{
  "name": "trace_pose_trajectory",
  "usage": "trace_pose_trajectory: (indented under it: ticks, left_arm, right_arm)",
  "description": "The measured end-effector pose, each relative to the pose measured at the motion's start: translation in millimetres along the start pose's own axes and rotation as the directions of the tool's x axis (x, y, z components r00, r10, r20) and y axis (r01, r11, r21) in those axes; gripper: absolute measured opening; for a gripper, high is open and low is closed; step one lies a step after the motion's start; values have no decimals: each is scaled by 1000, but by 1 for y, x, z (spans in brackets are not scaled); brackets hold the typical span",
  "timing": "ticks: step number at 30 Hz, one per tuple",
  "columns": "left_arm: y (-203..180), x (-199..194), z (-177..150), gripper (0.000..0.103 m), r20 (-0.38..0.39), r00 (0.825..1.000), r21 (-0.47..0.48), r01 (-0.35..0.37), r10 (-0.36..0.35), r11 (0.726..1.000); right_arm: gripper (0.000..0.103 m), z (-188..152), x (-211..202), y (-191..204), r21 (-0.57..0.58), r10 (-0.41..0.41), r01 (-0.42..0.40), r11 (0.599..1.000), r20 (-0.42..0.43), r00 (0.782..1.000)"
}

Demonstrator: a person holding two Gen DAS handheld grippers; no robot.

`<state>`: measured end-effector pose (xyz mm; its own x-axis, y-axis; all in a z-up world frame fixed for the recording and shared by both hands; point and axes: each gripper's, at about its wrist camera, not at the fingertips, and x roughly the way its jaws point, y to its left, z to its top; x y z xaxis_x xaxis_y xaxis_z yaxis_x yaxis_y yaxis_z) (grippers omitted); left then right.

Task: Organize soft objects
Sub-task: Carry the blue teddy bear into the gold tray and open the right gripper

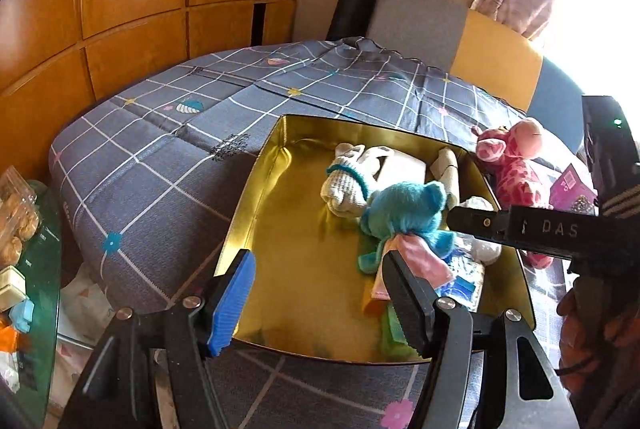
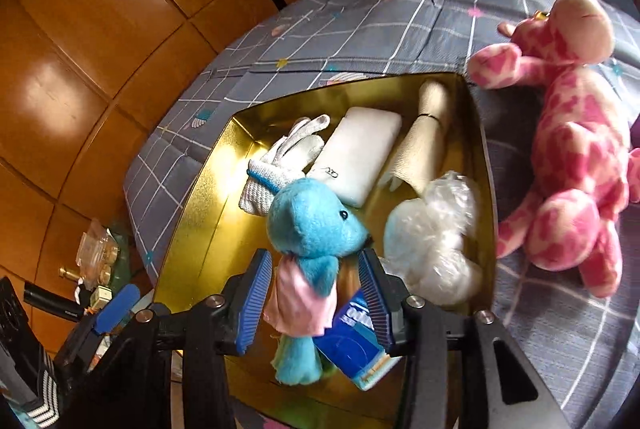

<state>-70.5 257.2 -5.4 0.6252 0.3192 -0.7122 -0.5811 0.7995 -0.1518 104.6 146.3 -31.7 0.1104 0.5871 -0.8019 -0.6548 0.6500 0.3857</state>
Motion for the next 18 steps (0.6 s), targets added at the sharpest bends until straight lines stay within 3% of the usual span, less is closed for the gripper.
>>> trace_pose_trajectory:
  ticks: [7, 18]
  left_arm:
    - [-14, -7, -2, 67, 14, 1000, 37, 25, -25, 999]
    - [-38, -13, -12, 67, 6, 998, 87, 68, -69, 994]
  right_arm:
    - [46, -13, -30, 2, -39, -70, 73, 997, 82, 994]
    - [46, -46, -79, -13, -40, -155, 166, 985, 203, 967]
